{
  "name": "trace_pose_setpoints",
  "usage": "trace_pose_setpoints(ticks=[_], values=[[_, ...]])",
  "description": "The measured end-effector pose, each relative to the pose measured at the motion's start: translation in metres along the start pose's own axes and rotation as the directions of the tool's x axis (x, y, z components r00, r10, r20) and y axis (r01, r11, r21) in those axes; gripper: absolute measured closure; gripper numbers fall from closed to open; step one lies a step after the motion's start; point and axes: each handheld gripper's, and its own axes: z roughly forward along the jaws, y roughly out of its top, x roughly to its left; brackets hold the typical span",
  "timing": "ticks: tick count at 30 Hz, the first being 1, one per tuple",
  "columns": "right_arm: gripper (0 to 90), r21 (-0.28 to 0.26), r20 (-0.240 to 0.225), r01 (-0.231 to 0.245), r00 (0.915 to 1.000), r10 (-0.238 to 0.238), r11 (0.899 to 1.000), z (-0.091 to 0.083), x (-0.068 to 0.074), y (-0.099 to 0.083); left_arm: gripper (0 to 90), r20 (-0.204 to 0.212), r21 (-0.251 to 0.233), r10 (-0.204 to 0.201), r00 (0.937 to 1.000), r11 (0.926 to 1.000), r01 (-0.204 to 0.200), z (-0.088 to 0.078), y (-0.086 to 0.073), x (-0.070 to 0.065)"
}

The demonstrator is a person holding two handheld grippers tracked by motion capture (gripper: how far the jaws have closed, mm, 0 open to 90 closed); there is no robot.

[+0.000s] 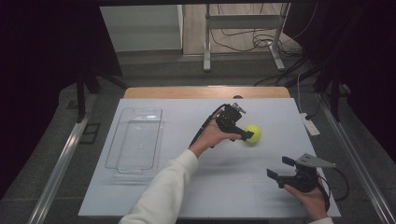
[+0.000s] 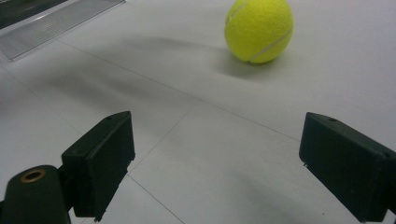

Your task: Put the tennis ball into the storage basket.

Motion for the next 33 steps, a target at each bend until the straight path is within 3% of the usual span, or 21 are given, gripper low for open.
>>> trace_pose_setpoints(ticks=[33], values=[[10.6,0.001,-0.003,-0.001,1.0,0.001,1.0,0.0,-0.001,0.0,9.6,-0.003,0.044,-0.02,0.9998,0.9988,0.02,0.031,0.007,0.004]])
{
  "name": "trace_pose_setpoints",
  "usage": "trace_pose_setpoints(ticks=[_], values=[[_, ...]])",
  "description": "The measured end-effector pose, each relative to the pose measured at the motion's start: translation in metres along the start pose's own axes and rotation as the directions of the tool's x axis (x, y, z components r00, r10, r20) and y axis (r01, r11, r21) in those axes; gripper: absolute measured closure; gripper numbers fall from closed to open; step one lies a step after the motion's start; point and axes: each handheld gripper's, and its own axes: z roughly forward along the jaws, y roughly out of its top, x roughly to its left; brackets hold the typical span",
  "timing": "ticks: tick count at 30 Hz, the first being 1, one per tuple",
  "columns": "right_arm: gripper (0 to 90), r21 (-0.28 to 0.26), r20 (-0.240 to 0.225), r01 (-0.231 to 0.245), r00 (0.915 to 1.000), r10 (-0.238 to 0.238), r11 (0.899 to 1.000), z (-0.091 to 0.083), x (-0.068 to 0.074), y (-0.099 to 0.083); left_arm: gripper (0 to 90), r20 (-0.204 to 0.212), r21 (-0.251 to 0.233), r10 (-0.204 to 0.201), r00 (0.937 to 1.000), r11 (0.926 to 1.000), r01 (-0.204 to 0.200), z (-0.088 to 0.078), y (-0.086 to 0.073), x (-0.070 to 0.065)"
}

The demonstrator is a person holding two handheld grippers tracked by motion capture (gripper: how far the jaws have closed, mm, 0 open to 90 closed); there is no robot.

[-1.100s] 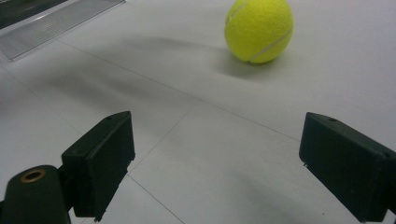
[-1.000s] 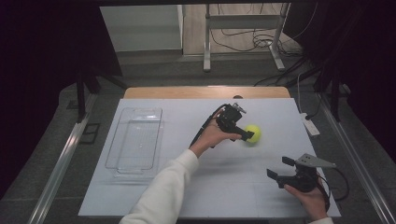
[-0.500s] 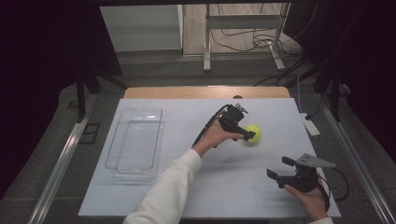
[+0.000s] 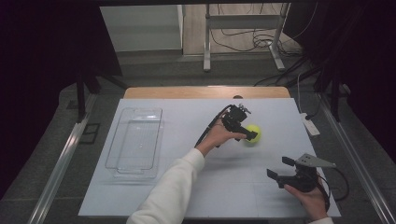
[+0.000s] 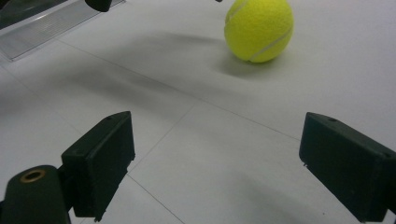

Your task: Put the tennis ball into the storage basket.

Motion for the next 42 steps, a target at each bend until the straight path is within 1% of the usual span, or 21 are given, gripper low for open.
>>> trace_pose_setpoints(ticks=[2,3,6,9,13,16,20,29,34,39,42], values=[[10.6,0.0,0.0,0.0,1.0,0.0,1.0,0.0,0.0,0.0,9.6,-0.001,-0.001,-0.011,0.9999,0.9999,0.011,0.004,0.001,-0.001],[10.6,0.001,-0.001,-0.001,1.0,0.001,1.0,0.0,0.0,0.0,9.7,-0.002,0.005,-0.006,1.0,1.0,0.006,0.005,0.002,0.0],[10.5,0.002,-0.001,-0.001,1.0,0.001,1.0,0.0,0.0,0.0,9.5,-0.004,0.007,-0.011,0.9999,0.9999,0.011,0.009,0.003,0.001],[10.5,0.001,-0.001,-0.002,1.0,0.002,1.0,0.0,0.0,0.0,9.5,-0.007,0.017,-0.005,1.0,0.9998,0.005,0.011,0.003,0.001],[10.6,0.001,-0.001,-0.002,1.0,0.002,1.0,0.0,0.0,0.0,9.5,-0.01,0.022,-0.014,0.9999,0.9997,0.014,0.016,0.005,0.003],[10.5,0.001,-0.001,-0.002,1.0,0.002,1.0,0.001,-0.001,-0.001,9.5,-0.008,0.028,-0.013,0.9999,0.9995,0.013,0.02,0.006,0.004],[10.5,0.0,-0.001,-0.005,1.0,0.005,1.0,0.0,-0.001,-0.001,9.4,-0.007,0.032,-0.018,0.9998,0.9993,0.018,0.025,0.008,0.003],[10.5,0.003,0.0,-0.002,1.0,0.002,1.0,0.0,-0.002,-0.001,9.4,-0.011,0.054,-0.01,0.9999,0.9985,0.011,0.034,0.009,0.002],[10.6,0.005,0.002,-0.001,1.0,0.001,1.0,0.0,-0.002,-0.001,9.4,-0.012,0.057,-0.022,0.9997,0.9981,0.023,0.038,0.008,0.002],[10.6,0.004,0.001,0.0,1.0,0.0,1.0,0.0,-0.002,-0.001,9.7,-0.008,0.075,-0.023,0.9997,0.9969,0.023,0.041,0.007,0.001],[10.5,0.003,0.002,0.0,1.0,0.0,1.0,0.0,-0.002,-0.001,12.7,-0.013,0.096,-0.027,0.9995,0.995,0.028,0.043,0.007,0.001]])
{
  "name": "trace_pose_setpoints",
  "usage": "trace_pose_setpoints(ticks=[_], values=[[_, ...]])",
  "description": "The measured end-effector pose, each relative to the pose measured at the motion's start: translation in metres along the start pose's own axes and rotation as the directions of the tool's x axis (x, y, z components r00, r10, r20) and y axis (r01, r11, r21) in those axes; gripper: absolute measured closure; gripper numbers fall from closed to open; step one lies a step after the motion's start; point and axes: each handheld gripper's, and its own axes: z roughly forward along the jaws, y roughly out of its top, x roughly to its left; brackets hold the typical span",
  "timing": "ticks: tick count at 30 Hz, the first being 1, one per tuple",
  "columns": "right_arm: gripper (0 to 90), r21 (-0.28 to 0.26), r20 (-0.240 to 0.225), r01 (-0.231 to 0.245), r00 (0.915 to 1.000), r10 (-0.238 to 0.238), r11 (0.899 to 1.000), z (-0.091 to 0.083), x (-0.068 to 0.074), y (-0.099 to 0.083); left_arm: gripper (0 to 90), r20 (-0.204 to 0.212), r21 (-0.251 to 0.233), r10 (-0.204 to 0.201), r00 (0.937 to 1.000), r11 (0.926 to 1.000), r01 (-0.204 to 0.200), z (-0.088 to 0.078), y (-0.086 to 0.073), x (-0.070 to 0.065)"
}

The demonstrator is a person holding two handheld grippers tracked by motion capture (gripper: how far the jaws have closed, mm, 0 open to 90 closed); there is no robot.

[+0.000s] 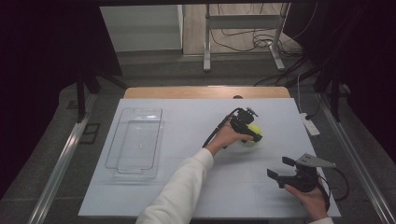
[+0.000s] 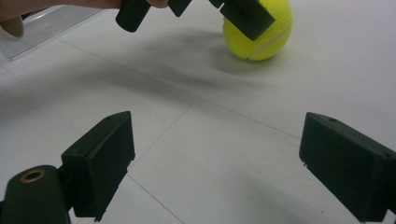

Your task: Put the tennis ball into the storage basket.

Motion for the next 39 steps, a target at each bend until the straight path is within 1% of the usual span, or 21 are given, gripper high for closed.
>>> trace_pose_setpoints(ticks=[1,2,3,4,5,7,10,14,18,24,27,30,34,38,39], values=[[10.5,0.0,0.0,0.0,1.0,0.0,1.0,0.0,0.0,0.0,15.0,0.0,0.0,0.0,1.0,1.0,0.0,0.0,0.0,0.0],[10.5,-0.001,-0.001,-0.001,1.0,0.001,1.0,0.0,0.0,0.0,17.0,-0.009,0.016,-0.005,0.9999,0.9999,0.005,0.001,0.0,0.0],[10.5,-0.001,-0.001,-0.001,1.0,0.001,1.0,0.0,0.0,0.0,17.0,-0.015,0.025,-0.005,0.9999,0.9997,0.005,0.002,0.0,0.001],[10.6,0.0,-0.001,0.0,1.0,0.0,1.0,0.0,0.0,0.0,18.3,-0.002,0.023,-0.009,1.0,0.9997,0.009,0.002,-0.001,0.001],[10.5,0.0,-0.001,0.0,1.0,0.0,1.0,0.0,0.0,0.0,22.0,0.003,0.021,-0.005,1.0,0.9998,0.005,0.002,-0.001,0.0],[10.5,-0.001,-0.001,0.0,1.0,0.0,1.0,0.0,0.0,0.0,25.8,0.001,0.023,0.001,1.0,0.9997,-0.001,0.002,0.0,-0.001],[10.6,0.0,0.0,-0.001,1.0,0.001,1.0,0.0,0.0,0.0,26.3,-0.011,0.035,0.02,0.9997,0.9992,-0.02,0.001,0.0,-0.003],[10.5,0.001,0.002,0.001,1.0,-0.001,1.0,0.0,0.0,0.0,26.8,-0.019,0.039,0.025,0.9995,0.999,-0.024,0.0,0.001,-0.004],[10.6,0.0,0.001,-0.002,1.0,0.002,1.0,0.0,0.0,0.0,26.9,-0.033,0.042,0.039,0.9987,0.9984,-0.037,0.0,0.001,-0.006],[10.5,0.001,0.002,-0.003,1.0,0.003,1.0,0.0,-0.001,-0.001,27.0,-0.023,0.03,0.04,0.9989,0.9988,-0.039,-0.006,0.001,-0.005],[10.5,0.002,0.002,-0.004,1.0,0.004,1.0,0.0,-0.001,-0.001,27.0,-0.008,0.022,0.043,0.9991,0.9989,-0.042,-0.011,0.001,-0.005],[10.5,0.003,0.003,-0.003,1.0,0.003,1.0,0.0,-0.001,-0.001,27.0,-0.008,0.018,0.053,0.9986,0.9984,-0.053,-0.015,0.001,-0.007],[10.5,0.003,0.003,-0.003,1.0,0.003,1.0,0.0,-0.001,-0.001,27.0,0.003,0.007,0.059,0.9983,0.9982,-0.059,-0.022,0.001,-0.008],[10.6,0.004,0.003,-0.002,1.0,0.002,1.0,0.0,-0.001,-0.001,27.0,0.002,-0.006,0.063,0.998,0.998,-0.063,-0.027,0.001,-0.01],[10.5,0.003,0.003,-0.002,1.0,0.002,1.0,0.001,-0.001,-0.001,27.0,0.001,-0.007,0.07,0.9976,0.9976,-0.07,-0.029,0.0,-0.009]])
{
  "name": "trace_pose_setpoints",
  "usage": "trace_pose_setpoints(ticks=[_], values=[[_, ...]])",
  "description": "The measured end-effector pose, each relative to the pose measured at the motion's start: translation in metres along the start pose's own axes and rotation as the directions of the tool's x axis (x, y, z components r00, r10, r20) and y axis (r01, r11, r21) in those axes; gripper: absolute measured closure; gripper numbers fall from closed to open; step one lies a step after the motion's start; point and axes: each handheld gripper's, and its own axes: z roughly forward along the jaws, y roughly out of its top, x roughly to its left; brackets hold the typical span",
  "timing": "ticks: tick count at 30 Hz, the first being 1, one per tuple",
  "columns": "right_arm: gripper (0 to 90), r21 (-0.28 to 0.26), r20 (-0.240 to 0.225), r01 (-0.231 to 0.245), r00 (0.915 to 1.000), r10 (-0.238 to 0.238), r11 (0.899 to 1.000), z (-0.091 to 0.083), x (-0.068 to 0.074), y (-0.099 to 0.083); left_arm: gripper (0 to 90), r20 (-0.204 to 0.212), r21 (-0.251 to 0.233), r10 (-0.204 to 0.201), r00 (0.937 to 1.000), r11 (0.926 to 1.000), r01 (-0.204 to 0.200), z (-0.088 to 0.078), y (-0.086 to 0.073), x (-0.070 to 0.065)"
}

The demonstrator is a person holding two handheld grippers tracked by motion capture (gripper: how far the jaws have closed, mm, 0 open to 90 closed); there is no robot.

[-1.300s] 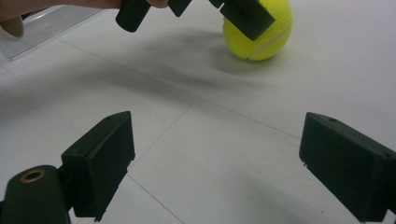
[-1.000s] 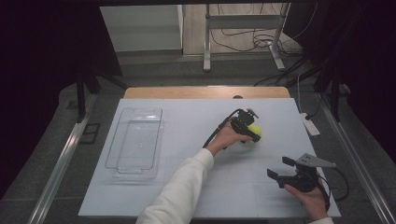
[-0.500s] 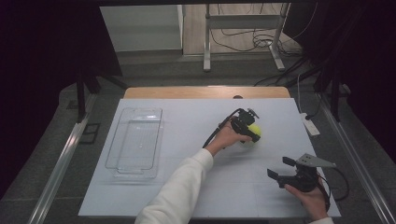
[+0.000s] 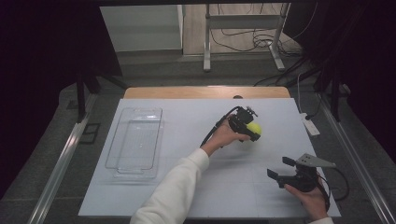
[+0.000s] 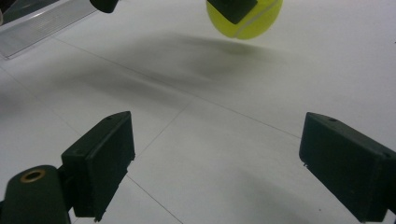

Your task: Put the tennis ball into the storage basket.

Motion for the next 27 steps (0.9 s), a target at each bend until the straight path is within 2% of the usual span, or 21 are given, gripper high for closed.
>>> trace_pose_setpoints(ticks=[17,18,27], values=[[10.5,0.001,0.003,0.0,1.0,0.0,1.0,0.0,0.0,0.0,27.0,-0.003,-0.053,0.0,1.0,0.9986,0.0,-0.027,-0.014,-0.002],[10.6,0.002,0.004,0.001,1.0,-0.001,1.0,0.0,0.0,0.0,27.0,-0.006,-0.05,0.011,0.9999,0.9987,-0.011,-0.028,-0.015,-0.001],[10.6,0.003,0.006,0.001,1.0,-0.001,1.0,0.001,0.001,0.0,27.0,-0.014,-0.069,0.02,0.9997,0.9974,-0.021,-0.043,-0.024,-0.003]])
